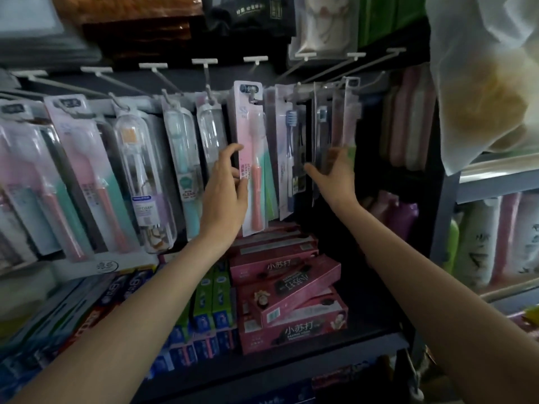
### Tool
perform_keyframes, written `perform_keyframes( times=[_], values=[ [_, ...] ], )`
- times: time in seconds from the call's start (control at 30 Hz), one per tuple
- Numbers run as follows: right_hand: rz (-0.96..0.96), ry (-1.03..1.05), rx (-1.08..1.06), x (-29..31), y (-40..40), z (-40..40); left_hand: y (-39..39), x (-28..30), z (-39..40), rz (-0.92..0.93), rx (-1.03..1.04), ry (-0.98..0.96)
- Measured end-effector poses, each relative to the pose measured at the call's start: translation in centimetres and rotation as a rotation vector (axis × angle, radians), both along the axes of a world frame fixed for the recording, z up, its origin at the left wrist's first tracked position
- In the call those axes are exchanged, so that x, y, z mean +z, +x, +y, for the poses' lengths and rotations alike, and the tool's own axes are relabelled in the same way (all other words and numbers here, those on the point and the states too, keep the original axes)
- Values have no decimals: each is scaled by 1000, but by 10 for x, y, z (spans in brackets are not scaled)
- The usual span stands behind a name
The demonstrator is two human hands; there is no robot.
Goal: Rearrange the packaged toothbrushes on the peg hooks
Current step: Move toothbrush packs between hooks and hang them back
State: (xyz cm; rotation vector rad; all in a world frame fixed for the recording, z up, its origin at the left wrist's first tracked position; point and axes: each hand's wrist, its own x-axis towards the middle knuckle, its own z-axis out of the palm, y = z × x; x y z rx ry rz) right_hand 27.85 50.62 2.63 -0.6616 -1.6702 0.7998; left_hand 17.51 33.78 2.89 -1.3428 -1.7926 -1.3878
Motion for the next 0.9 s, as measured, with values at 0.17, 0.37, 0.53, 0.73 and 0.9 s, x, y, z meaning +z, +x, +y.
perform_keyframes(
  times=[0.17, 0.37, 0.53, 0.73, 0.9],
  values=[
    [10, -120, 24, -6, -20, 15, -2, -2, 2, 31, 26, -12],
    [191, 213, -118, -7, -15, -7, -8, -6, 7, 75, 53, -16],
    [-38, 184, 118, -15, -25, -24, -12, -7, 10, 99, 62, -23],
    [-4, 19, 64, -31, -35, -30, -12, -5, 9, 116, 71, -39],
    [89, -28, 145, -16, -24, -30, -15, -3, 8, 118, 54, -36]
  ],
)
